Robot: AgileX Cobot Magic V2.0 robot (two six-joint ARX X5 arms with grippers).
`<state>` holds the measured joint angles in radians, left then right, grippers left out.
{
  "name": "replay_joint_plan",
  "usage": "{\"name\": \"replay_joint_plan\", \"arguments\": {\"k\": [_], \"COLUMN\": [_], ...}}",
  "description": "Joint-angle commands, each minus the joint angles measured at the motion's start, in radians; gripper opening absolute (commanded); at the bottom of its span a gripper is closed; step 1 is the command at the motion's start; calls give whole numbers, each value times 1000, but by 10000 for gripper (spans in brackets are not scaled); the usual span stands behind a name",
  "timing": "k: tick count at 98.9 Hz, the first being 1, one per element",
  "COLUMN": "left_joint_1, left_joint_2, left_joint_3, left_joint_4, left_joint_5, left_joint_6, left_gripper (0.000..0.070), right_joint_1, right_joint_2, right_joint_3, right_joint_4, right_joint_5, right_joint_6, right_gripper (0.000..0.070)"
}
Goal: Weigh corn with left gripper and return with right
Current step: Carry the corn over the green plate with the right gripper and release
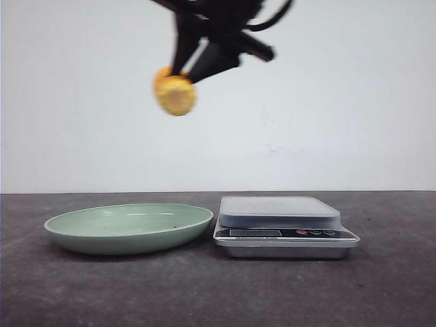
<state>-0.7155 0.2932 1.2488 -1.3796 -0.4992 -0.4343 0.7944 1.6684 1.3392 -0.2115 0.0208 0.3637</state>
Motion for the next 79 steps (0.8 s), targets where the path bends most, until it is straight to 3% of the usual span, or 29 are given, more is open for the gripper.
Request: {"name": "replay_joint_plan", "arguments": {"k": [1, 53, 59, 72, 79], "left_joint_1": [-5, -5, -5, -5, -5], "left_joint_2": [0, 0, 0, 0, 0], "left_joint_3": [11, 11, 11, 11, 11], "left_joint_4": [11, 9, 6, 6, 6], "left_joint_5": [-6, -6, -6, -6, -6], "left_joint_6": [-5, -6, -6, -6, -6], "left_gripper": [395, 395, 395, 395, 395], "right_joint_1": [17, 53, 54, 55, 54], "right_joint_2": [65, 327, 333, 333, 332], "right_joint_3": [29, 44, 44, 44, 44], "right_joint_4": [0, 9, 9, 26, 41], "right_joint_5": [5, -6, -17, -21, -34], "right_joint_6": [4, 46, 48, 48, 47], "right_gripper": [0, 4, 77, 427, 531]}}
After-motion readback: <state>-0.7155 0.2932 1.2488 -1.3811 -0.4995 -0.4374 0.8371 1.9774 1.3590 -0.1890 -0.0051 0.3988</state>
